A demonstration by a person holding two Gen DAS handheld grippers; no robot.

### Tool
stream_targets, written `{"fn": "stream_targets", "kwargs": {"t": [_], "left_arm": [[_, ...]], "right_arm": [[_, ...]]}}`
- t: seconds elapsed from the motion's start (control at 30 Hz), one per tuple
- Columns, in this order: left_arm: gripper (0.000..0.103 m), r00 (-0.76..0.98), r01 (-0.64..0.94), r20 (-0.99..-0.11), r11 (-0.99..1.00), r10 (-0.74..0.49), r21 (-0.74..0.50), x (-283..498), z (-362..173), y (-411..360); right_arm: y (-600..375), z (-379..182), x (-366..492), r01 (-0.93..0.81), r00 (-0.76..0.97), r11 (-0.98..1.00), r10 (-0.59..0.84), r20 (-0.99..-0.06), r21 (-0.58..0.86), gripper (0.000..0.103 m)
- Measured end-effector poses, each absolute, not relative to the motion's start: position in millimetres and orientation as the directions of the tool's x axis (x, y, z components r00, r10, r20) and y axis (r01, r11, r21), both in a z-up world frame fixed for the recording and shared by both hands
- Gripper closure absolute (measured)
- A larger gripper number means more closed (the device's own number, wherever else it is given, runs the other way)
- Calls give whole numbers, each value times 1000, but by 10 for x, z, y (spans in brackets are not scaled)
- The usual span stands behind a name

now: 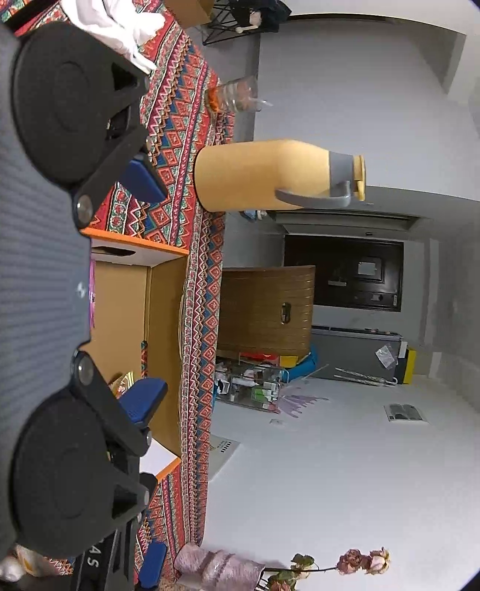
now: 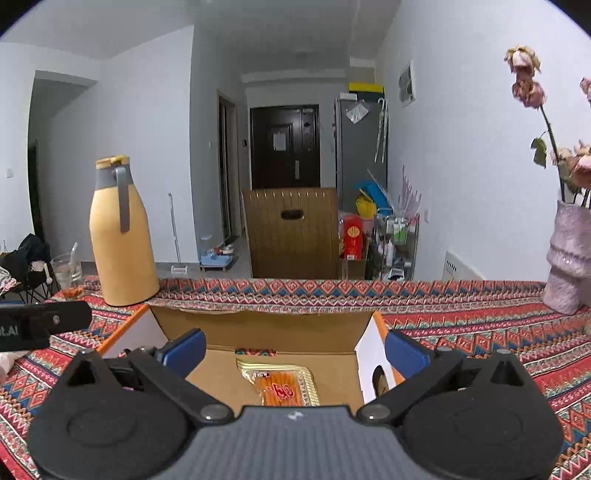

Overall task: Organize snacks
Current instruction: 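Open both tools to drop the packets into the box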

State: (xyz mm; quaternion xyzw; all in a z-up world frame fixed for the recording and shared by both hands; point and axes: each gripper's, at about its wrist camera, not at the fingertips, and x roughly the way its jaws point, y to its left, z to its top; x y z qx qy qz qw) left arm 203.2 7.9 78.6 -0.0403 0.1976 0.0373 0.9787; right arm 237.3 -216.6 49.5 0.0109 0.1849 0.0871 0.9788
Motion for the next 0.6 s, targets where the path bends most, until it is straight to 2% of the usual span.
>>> {"fn": "stream_targets", "kwargs": {"t": [0.43, 0.6], "left_arm": [[0, 922, -65, -387, 996, 37, -59, 1388, 822, 186], [0, 912, -65, -410, 996, 37, -55, 1174, 713, 242]], "right_arm": [[-2417, 544, 1693, -161, 922, 984, 176, -344, 72, 0], [-2461, 454, 1436, -173, 913, 984, 179, -367, 51, 0]]}}
